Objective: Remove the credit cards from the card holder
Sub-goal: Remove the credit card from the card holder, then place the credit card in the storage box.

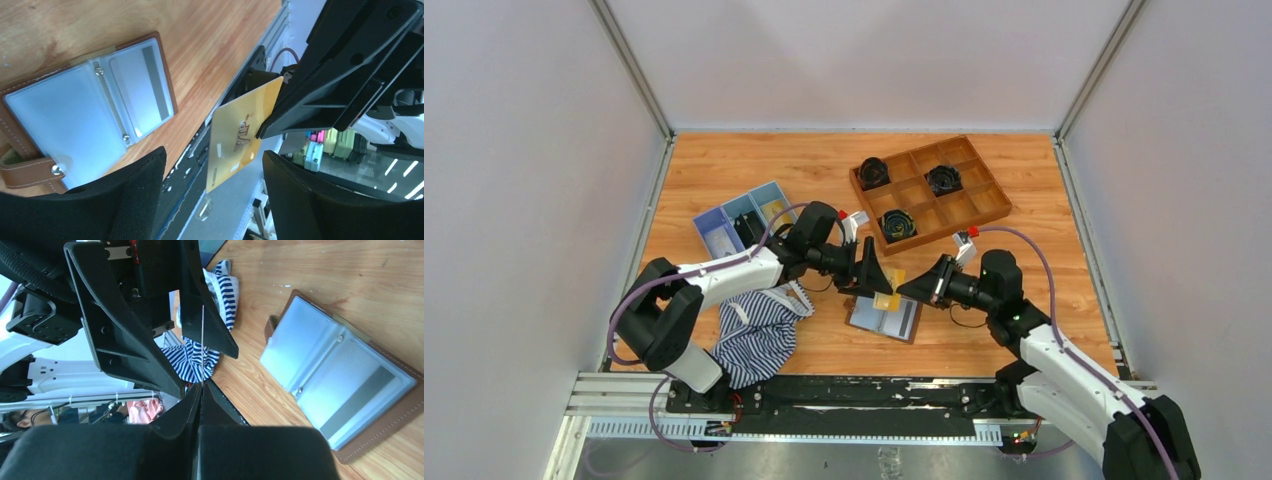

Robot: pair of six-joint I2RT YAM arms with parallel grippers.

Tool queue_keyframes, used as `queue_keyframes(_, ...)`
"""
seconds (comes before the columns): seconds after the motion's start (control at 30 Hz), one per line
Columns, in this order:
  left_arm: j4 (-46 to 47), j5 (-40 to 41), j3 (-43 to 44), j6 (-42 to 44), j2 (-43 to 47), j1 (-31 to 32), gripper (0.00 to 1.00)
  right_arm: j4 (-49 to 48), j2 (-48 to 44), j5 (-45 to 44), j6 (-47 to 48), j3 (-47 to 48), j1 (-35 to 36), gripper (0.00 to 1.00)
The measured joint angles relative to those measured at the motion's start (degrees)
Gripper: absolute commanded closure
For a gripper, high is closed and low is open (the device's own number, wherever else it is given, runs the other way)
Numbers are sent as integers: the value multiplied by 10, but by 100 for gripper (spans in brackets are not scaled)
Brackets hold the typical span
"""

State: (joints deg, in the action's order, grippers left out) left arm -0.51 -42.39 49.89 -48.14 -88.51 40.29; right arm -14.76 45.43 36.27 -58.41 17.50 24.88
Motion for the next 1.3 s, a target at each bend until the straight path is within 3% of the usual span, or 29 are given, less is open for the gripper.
queue_keyframes(0.23,31,-19,1,-26,0,0,71,-49,37,27,-19,0,-1,100)
queue_keyframes(0.4,34,-23,1,-37,0,-5,89,-63,50,30,-21,-1,-3,100)
queue_keyframes(0.47,35,-24,1,-40,0,-6,100,-67,57,30,-23,-4,-6,100)
queue_keyframes(0.5,35,-26,1,-43,0,-6,100,-68,61,29,-24,-7,-6,100)
queue_keyframes(0.53,35,-27,2,-45,0,-6,100,-72,64,29,-25,-10,-6,91)
queue_keyframes(0.63,36,-29,2,-49,0,-6,100,-79,73,29,-34,-12,-6,43)
queue_keyframes(0.7,40,-28,3,-53,1,-8,100,-75,77,30,-31,-12,-6,25)
queue_keyframes(0.83,44,-29,2,-57,16,-36,100,-42,67,20,-16,-7,-6,22)
queue_keyframes(0.97,32,-30,2,-51,41,-122,100,16,40,1,4,8,-11,23)
queue_keyframes(1.13,-184,48,125,69,20,-239,100,63,11,-13,24,16,-24,23)
queue_keyframes(1.3,-283,115,242,147,-18,-308,100,95,-1,-21,30,16,-28,25)
